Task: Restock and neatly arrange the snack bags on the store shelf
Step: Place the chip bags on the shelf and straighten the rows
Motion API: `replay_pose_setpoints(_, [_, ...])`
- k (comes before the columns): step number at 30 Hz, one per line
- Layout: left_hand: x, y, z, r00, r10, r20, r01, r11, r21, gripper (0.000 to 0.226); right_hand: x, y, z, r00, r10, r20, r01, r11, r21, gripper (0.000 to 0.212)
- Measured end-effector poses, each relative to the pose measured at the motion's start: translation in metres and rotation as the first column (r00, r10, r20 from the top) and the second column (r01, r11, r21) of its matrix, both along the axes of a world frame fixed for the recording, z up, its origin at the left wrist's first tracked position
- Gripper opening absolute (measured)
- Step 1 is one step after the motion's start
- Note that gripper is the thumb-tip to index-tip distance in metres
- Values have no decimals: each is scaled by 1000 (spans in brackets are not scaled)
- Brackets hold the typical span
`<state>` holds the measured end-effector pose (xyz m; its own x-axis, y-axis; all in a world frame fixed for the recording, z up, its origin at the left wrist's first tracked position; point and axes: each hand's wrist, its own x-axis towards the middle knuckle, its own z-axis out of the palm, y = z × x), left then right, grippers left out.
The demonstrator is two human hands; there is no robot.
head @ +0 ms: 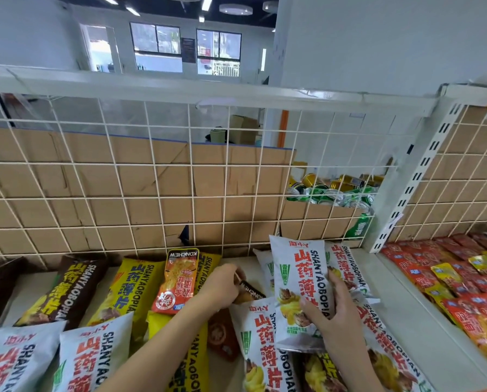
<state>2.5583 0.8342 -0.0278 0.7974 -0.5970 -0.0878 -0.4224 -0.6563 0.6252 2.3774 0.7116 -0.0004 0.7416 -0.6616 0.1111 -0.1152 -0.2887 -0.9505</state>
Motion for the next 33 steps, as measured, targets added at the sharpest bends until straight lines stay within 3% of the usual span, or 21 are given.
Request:
replay_pose_setpoints(3, [4, 2, 9, 993, 116, 33, -106, 970, -218, 11, 0, 0, -1, 1000, 3, -12, -3, 1000, -19, 67])
replay_pose_setpoints(6, [8, 6, 26, 975, 219, -41, -215, 873, -439, 11, 0, 0, 0, 1000, 4, -16, -4, 999, -32, 68])
replay_pose_setpoints(12, [18, 40, 47, 911, 401, -97, -369, 685, -628, 10, -2, -2, 0, 1000, 15, -18, -15, 1000, -14, 68])
replay_pose_setpoints(16, [35, 74, 41, 844, 523, -122, -484, 644, -593, 12, 1, -1, -3, 999, 25, -22, -26, 999, -31, 66])
replay_pose_setpoints(21, [40, 90, 25, 836, 542, -79, -517, 732, -444, 19, 12, 3, -3, 997, 62, -37, -63, 997, -38, 56])
replay_pose_setpoints(25, [37, 91, 19, 858, 512, -31, -485, 789, -377, 34, 34, 4, 2, 993, 97, -59, -99, 994, -35, 65])
replay_pose_setpoints(30, [29, 94, 23, 871, 482, 98, -433, 846, -312, 38, 80, 10, 3, 979, 163, -119, -167, 986, -26, 68])
replay_pose_setpoints(33, [22, 96, 25, 880, 456, 131, -407, 867, -287, 37, 107, 16, -6, 954, 179, -242, -207, 973, -98, 71])
